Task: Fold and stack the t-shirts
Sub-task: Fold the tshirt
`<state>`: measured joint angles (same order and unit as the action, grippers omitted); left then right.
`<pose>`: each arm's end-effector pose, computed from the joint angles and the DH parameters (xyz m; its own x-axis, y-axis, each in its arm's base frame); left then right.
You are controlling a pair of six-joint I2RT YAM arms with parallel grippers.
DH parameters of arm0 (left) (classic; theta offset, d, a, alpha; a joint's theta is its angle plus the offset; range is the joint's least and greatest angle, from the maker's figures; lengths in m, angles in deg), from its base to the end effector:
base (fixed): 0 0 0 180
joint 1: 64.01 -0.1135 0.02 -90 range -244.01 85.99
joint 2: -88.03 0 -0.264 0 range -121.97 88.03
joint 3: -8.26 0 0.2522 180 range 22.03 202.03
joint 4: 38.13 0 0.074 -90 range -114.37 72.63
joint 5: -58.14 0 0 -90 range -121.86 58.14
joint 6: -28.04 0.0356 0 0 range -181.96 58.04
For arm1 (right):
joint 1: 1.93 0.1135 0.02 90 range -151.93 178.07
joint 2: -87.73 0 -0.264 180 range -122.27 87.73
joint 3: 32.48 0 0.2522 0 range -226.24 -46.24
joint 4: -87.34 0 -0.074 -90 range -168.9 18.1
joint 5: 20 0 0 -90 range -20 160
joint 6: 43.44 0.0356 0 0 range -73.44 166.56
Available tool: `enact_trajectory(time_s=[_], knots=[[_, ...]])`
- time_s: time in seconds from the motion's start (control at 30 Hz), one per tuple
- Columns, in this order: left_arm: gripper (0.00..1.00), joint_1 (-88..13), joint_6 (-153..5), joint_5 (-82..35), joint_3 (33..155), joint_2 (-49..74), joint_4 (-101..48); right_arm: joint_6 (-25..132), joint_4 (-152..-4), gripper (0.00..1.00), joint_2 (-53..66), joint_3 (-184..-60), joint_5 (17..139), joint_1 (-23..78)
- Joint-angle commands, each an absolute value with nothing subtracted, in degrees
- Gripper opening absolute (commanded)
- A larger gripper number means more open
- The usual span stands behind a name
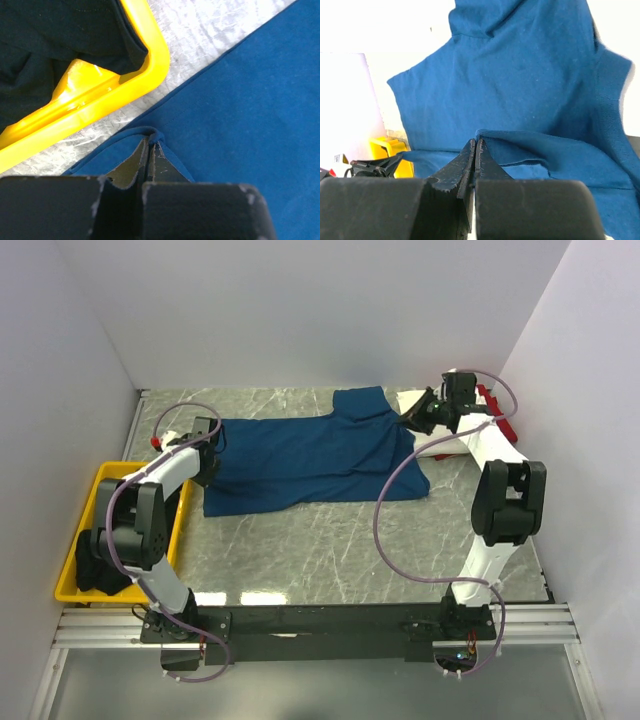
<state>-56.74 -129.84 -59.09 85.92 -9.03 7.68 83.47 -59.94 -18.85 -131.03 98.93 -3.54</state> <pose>0.3340 -0.0262 0.1958 -0.2670 -0.7963 -0.5427 -0.8636 0.4477 -0.2320 0.4250 0.0053 0.2627 -0.7270 0.5463 -0.4161 0.1186 0.6967 0.7074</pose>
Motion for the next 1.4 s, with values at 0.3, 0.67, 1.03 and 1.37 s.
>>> enact_trajectory(time_s=[0.3, 0.67, 1.03, 1.37], knots=[[0.02, -57.33, -127.35, -58.14, 88.56, -9.97, 6.04, 80.22, -56.05, 0.00, -25.29, -138.35, 95.93, -2.19], [0.77, -58.04, -123.31, -54.01, 85.49, -2.07, 1.91, 78.20, -56.38, 0.54, -17.41, -131.78, 87.14, 1.32], [0.75, -54.34, -124.80, -53.40, 77.31, 5.93, 0.42, 82.85, -69.57, 0.44, -13.16, -111.64, 86.08, 3.16], [0.75, -54.17, -123.84, -51.90, 73.18, 9.36, -0.55, 83.21, -70.11, 0.45, -19.40, -113.83, 84.94, 3.96]])
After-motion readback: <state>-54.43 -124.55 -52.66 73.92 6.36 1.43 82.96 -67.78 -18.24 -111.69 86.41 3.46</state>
